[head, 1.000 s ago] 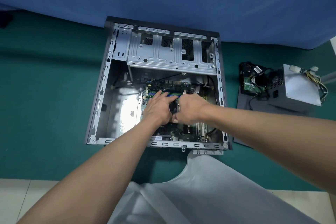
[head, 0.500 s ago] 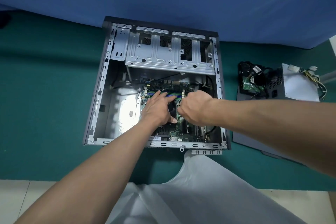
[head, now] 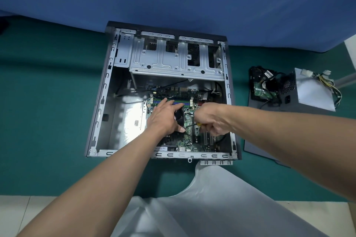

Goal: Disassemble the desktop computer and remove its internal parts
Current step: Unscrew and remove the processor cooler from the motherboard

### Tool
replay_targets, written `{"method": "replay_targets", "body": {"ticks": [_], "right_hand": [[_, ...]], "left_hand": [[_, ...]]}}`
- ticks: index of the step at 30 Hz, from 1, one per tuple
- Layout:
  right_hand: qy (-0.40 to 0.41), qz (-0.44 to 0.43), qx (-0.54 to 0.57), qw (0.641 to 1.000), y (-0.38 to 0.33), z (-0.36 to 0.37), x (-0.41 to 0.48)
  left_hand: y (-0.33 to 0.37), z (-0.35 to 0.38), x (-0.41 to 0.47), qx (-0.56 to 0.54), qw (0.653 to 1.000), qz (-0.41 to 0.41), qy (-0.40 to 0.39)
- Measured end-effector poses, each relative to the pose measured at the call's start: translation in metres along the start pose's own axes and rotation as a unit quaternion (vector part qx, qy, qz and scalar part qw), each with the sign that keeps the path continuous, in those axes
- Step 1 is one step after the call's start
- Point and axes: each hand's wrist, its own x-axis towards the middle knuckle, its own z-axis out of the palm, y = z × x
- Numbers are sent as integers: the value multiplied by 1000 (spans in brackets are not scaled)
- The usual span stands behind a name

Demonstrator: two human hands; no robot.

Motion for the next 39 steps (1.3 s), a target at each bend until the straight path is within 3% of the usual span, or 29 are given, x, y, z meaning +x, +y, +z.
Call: {"method": "replay_targets", "body": {"ticks": [2, 3, 4, 7, 8, 9, 10, 11, 12, 15, 16, 17, 18, 20, 22, 24, 25, 26, 29, 30, 31, 33, 37, 39], "right_hand": [[51, -81, -126, 987, -2, 6, 0], [85, -141, -243, 956, -2, 7, -3], [115, -204, -376, 896, 1, 6, -6], [139, -376, -685, 609, 11, 0, -15], [131, -405, -728, 538, 14, -2, -16], [128, -419, -745, 503, 14, -3, -17], [133, -422, -744, 501, 11, -1, -19], [135, -416, -716, 544, 7, 1, -20], [137, -406, -667, 609, 2, 5, -20], [84, -266, -368, 887, -12, 7, -9], [35, -178, -210, 961, -14, 4, -6], [-18, -78, -67, 995, -15, 1, -3], [-54, -5, 15, 998, -13, -2, -1], [-71, 44, 34, 996, -7, -6, 4], [-42, 8, -34, 998, -4, -5, 4], [7, -110, -220, 969, -1, -1, 2], [32, -177, -359, 916, 3, 1, -1], [61, -237, -487, 838, 6, 1, -2], [124, -350, -742, 557, 14, 1, -3], [126, -371, -773, 500, 16, -1, -2], [132, -381, -784, 472, 17, -2, -1], [154, -390, -764, 490, 17, -3, 0], [217, -402, -496, 739, 10, 12, 2], [258, -375, -356, 816, 5, 19, 6]], "left_hand": [[0, 0, 0, 5, 1000, 1, -1], [0, 0, 1, 7, 1000, 1, -2], [-1, 0, 1, 8, 1000, 1, -1], [0, 1, 1, 10, 1000, 1, 3], [0, 1, 2, 11, 1000, 1, 3], [0, 1, 2, 12, 1000, 1, 3], [-1, 1, 2, 14, 1000, 1, 5], [-1, 1, 3, 17, 1000, 3, 5], [-2, 1, 3, 20, 1000, 6, 3], [-4, 1, 3, 21, 1000, 8, 6], [-4, 2, 3, 13, 1000, 5, 5], [-3, 2, 3, 6, 1000, 2, 4], [-3, 2, 3, 4, 1000, 0, 4], [-3, 2, 3, 5, 1000, 0, 4], [-3, 2, 3, 5, 1000, 0, 2], [-2, 2, 3, 9, 1000, -2, 2], [-2, 3, 3, 10, 1000, -3, 2], [-3, 3, 3, 11, 1000, -3, 4], [-3, 3, 3, 15, 1000, 2, 6], [-3, 3, 3, 14, 1000, 2, 6], [-3, 2, 3, 13, 1000, 0, 5], [-3, 2, 3, 13, 1000, 1, 2], [-4, 1, 3, 10, 1000, 8, 4], [-4, 0, 2, 12, 1000, 10, 7]]}}
